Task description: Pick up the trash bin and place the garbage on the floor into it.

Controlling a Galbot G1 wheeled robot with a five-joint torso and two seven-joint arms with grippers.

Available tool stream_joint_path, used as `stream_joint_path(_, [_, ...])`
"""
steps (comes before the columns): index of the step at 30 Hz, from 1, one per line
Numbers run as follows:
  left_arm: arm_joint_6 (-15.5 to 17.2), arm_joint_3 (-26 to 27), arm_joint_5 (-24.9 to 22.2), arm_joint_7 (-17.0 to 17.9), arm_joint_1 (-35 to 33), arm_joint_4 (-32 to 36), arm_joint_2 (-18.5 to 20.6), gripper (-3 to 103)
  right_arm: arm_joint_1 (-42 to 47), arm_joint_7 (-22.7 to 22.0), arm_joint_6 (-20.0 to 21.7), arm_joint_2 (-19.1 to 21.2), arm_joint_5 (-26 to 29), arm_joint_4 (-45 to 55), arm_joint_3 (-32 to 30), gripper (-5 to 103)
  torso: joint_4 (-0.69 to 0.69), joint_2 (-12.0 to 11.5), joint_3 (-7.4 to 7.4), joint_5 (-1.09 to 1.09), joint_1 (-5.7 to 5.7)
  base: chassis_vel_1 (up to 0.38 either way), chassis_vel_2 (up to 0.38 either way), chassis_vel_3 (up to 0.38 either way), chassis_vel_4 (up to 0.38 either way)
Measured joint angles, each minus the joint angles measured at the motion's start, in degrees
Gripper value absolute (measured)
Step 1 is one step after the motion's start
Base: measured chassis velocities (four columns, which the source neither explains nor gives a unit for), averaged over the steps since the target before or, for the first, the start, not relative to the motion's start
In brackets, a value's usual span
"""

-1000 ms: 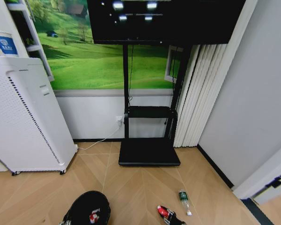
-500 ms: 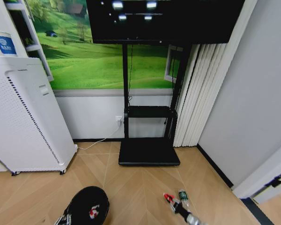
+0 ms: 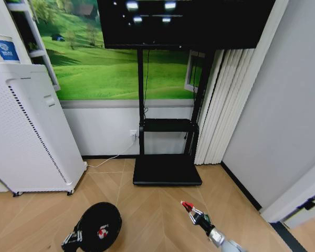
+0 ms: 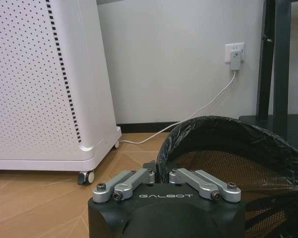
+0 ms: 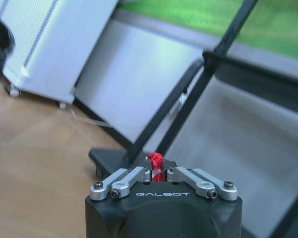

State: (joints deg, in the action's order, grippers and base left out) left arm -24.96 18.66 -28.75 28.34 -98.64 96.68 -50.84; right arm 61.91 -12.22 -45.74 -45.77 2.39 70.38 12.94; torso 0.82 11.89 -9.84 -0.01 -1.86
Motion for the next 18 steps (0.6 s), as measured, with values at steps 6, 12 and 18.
stream_joint_path(6, [1.6, -0.7, -0.7, 1.1, 1.6, 2.0, 1.5, 7, 3.6, -0.9, 0.0, 3.0, -0.1, 9.4, -0.6, 10, 0.02, 0.0, 0.00, 0.01, 0.00, 0.000, 0.000, 0.000, 0.000])
stream_joint_path(12, [3.0, -2.0, -0.9, 2.0, 2.6, 4.0, 2.3, 7, 4.3, -1.0, 0.0, 5.5, -0.7, 16.3, 2.0, 10, 0.00, 0.0, 0.00, 0.00, 0.00, 0.000, 0.000, 0.000, 0.000])
stream_joint_path(18, [3.1, -3.4, 0.4, 1.9, 2.8, 3.8, 1.4, 7, 1.6, -0.8, 0.0, 6.8, -1.1, 20.7, 7.1, 10, 0.00, 0.0, 0.00, 0.01, 0.01, 0.000, 0.000, 0.000, 0.000])
